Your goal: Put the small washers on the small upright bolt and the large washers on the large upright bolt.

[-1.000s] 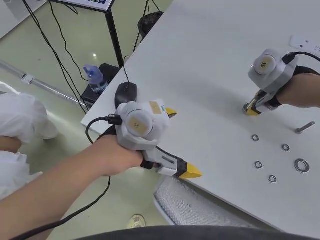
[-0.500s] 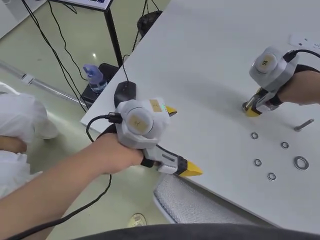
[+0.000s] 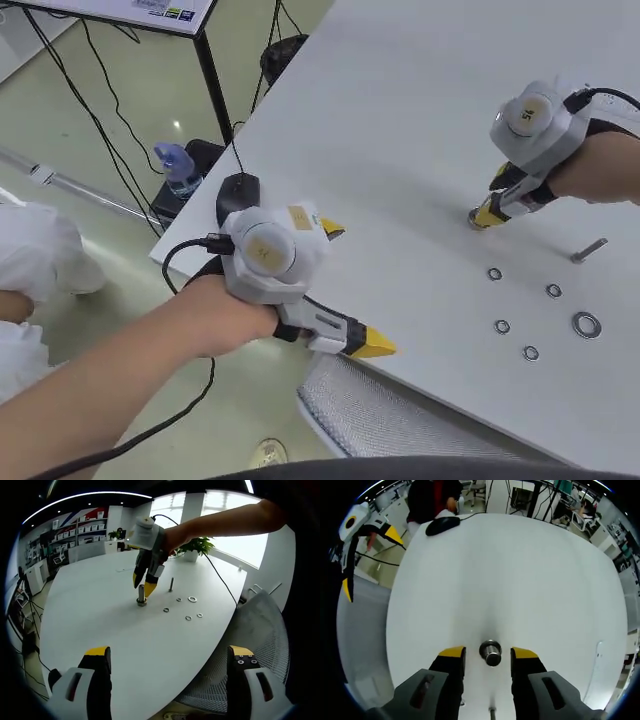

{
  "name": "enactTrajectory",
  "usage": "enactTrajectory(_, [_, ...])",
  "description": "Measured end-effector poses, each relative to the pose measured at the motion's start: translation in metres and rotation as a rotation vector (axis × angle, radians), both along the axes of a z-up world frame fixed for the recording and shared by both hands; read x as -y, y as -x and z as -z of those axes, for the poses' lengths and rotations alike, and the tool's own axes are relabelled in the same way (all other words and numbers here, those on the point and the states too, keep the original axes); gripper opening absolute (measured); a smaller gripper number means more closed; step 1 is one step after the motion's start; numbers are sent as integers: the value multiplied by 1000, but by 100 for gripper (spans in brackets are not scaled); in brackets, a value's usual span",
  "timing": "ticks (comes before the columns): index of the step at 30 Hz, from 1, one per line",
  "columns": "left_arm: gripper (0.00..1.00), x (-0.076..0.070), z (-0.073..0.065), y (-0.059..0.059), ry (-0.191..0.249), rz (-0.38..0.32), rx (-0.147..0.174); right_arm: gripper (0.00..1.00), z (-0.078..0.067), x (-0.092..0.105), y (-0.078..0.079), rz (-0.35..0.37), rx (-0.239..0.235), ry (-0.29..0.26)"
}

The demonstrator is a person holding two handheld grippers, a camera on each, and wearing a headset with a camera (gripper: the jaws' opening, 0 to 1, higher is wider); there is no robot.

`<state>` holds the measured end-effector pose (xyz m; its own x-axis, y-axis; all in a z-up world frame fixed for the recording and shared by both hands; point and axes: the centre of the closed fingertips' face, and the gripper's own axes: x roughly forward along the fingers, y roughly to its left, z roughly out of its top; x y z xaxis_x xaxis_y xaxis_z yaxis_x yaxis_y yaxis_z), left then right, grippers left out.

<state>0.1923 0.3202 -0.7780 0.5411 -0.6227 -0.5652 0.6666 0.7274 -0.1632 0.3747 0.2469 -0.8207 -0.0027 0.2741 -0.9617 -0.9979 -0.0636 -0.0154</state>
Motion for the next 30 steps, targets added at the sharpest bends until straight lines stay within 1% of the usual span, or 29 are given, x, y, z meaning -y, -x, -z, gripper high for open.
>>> enactTrajectory(4, [97,0,-2,-2,-1,0,4,37,-7,3,6,-15,6,-7])
enactTrajectory(8, [97,-1,-4,-3,-3,-2,9,37,-16,5,17,-68,13,-28])
enactTrajectory(10, [97,-2,-5,-4,-3,-5,10,37,-18,7,21,-74,11,-30])
enactTrajectory(12, [97,-2,-4,-4,-7,-5,9,37,-18,9,18,-80,7,-35])
enactTrajectory(21, [96,1,-4,-3,-11,4,3,37,-17,24,42,-82,-9,-37])
enactTrajectory(24, [96,0,-6,-6,-8,-4,16,37,-14,31,48,-80,-11,-27])
enactTrajectory(26, [96,0,-9,-7,1,-9,18,37,-13,36,52,-74,-16,-26])
enactTrajectory(30, [96,-1,-9,-6,-8,-6,19,38,-12,45,58,-59,-19,-26])
